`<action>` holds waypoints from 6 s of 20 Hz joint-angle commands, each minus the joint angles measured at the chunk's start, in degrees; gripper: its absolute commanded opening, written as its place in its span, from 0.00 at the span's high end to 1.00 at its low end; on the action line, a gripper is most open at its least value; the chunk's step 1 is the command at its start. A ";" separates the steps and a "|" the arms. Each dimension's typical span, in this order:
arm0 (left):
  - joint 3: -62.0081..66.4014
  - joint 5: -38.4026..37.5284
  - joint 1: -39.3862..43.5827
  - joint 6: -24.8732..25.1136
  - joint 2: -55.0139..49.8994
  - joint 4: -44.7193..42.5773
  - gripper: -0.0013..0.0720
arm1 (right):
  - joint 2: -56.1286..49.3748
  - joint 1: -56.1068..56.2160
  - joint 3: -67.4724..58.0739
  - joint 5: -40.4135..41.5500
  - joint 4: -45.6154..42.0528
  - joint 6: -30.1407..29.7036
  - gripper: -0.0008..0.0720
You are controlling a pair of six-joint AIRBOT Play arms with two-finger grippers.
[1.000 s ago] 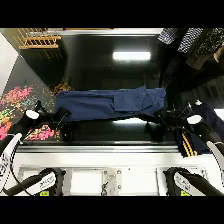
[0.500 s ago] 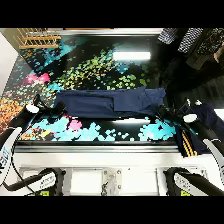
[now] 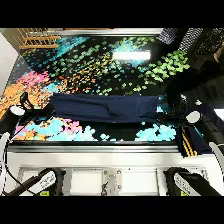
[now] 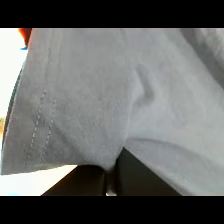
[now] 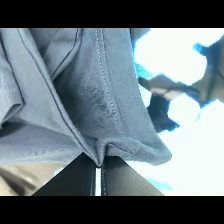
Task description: Fold the clothes and pants, and hang the long-sleeved shirts on hangers.
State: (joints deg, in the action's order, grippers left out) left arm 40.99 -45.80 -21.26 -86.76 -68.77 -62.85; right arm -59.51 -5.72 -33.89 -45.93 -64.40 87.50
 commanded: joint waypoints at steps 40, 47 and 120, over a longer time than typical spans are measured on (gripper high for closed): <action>-3.15 -6.03 29.24 0.81 18.38 4.50 0.97 | -23.52 -1.29 -6.47 -6.99 29.64 -26.51 0.97; 5.88 -0.87 43.56 -0.31 -1.53 4.57 0.97 | -14.67 -6.05 -21.40 -24.81 -6.38 -10.88 0.97; 6.64 -7.80 20.24 6.01 10.32 4.11 0.97 | -10.86 19.19 -2.40 0.28 19.82 -10.60 0.00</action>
State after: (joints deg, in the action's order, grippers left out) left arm 52.73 -57.12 -4.21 -80.90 -61.25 -58.87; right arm -71.22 19.11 -44.53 -46.94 -55.86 82.04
